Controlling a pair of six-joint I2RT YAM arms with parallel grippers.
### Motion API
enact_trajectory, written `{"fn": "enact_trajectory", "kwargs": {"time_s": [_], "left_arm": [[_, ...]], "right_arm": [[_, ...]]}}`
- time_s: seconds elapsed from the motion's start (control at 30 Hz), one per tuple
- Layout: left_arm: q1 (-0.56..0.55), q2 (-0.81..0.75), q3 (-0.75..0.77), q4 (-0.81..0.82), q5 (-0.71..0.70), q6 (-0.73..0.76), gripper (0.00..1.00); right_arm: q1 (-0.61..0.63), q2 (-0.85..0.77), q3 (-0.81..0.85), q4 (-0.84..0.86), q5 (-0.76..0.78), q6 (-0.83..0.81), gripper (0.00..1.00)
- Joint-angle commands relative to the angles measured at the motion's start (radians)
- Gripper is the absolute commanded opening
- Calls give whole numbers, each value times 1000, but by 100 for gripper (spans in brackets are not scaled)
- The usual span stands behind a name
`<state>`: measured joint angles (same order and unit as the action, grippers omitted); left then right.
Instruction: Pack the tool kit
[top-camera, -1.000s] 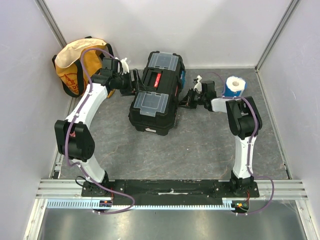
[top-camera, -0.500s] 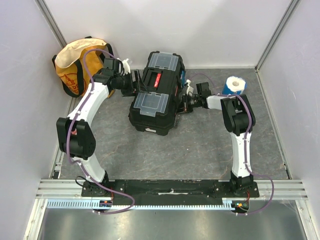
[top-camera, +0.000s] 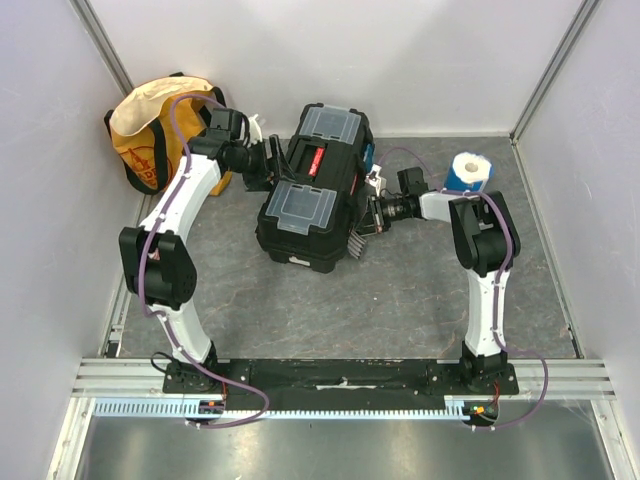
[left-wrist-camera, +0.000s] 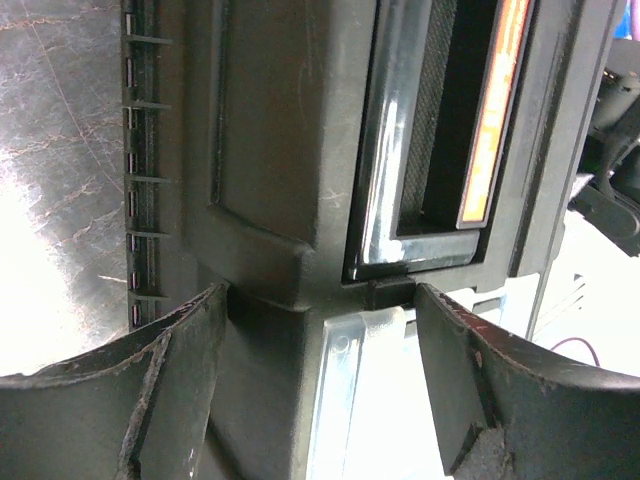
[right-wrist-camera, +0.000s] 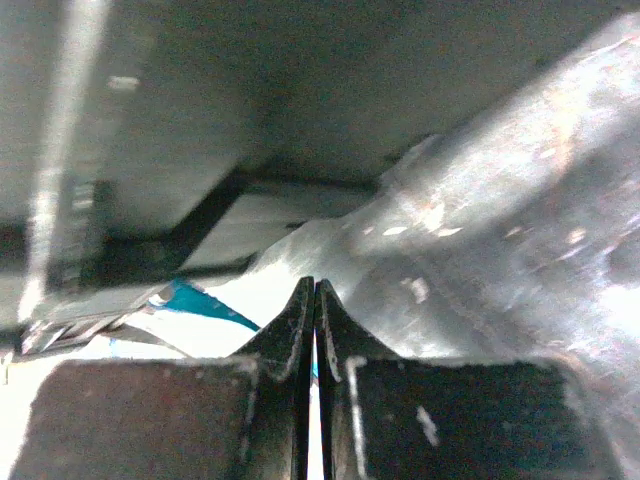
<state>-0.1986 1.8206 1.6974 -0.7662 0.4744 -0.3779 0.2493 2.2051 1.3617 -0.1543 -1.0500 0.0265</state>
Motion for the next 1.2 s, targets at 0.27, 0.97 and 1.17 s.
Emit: {"fn": "enact_trajectory", "kwargs": {"time_s": [0.27,0.97,1.17], "left_arm": [[-21,94,50,-79,-77,-15,78],[-21,109,51,-79,-65,-15,76],[-28,109,36,-81,-57,-21,75]], "right_arm": [[42,-189,-107,-154,-229,-80,0],[61,-340,-197,40,20,174,17],[74,-404,-384,461,166,518,52]]}}
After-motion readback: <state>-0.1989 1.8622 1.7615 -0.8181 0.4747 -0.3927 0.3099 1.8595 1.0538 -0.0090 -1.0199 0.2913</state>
